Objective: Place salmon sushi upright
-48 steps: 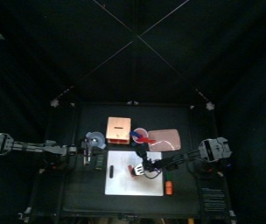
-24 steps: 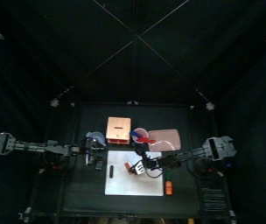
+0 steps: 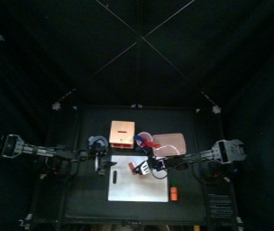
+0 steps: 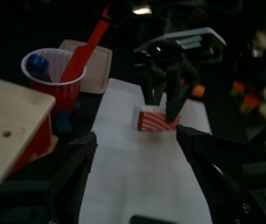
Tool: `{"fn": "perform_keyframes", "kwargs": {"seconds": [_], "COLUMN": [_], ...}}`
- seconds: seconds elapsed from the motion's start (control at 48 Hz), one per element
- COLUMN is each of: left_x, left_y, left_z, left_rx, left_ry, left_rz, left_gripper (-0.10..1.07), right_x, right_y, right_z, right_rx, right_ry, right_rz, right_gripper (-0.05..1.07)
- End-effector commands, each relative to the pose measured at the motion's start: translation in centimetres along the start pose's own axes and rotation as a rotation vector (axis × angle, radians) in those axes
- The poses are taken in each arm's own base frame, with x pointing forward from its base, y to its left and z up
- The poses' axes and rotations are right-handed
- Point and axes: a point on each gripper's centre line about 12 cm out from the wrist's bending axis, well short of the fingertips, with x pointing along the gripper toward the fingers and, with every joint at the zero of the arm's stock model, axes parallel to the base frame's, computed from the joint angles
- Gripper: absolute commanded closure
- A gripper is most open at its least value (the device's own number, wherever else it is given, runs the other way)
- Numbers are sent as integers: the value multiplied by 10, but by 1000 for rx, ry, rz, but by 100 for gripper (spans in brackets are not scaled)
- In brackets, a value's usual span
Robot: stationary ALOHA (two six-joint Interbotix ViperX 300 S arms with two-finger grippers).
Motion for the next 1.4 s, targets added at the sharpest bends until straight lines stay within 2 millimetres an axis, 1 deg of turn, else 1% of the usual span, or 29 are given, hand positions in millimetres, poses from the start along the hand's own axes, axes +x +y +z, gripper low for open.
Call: {"fn": "perform_keyframes", "kwargs": {"seconds": [0.0, 0.083, 0.208, 0.312, 0.438, 0.625, 0.75, 0.917, 1.062, 1.375], "left_x": [10, 14, 17, 21, 32, 56, 73, 81, 87, 105], "left_y": [1, 6, 8, 8, 4, -2, -2, 2, -2, -11], "left_z": [14, 9, 1, 0, 0, -1, -4, -8, -7, -6], "left_rx": [-191, -350, -505, -596, -670, -721, -738, -766, -789, -830], "left_ry": [-30, -20, -9, -20, -20, -4, -3, -44, -70, -75], "left_rz": [50, 109, 165, 202, 233, 269, 298, 348, 353, 332], "left_gripper": [-4, -4, -4, -4, -4, -4, -4, -4, -4, -3], "right_x": [-10, -11, -13, -13, -14, -14, -13, -15, -15, -14], "right_y": [12, 11, 5, 0, -2, 8, 10, 10, 10, 9], "right_z": [9, 10, 14, 23, 33, 45, 47, 48, 48, 48], "right_rx": [-1, -6, 3, 6, -19, -80, -92, -92, -101, -112], "right_ry": [-26, -27, -37, -53, -77, -107, -113, -115, -116, -115], "right_rz": [41, 34, 9, -21, -42, -56, -67, -69, -70, -73], "right_gripper": [44, 44, 44, 44, 44, 44, 44, 44, 44, 44]}}
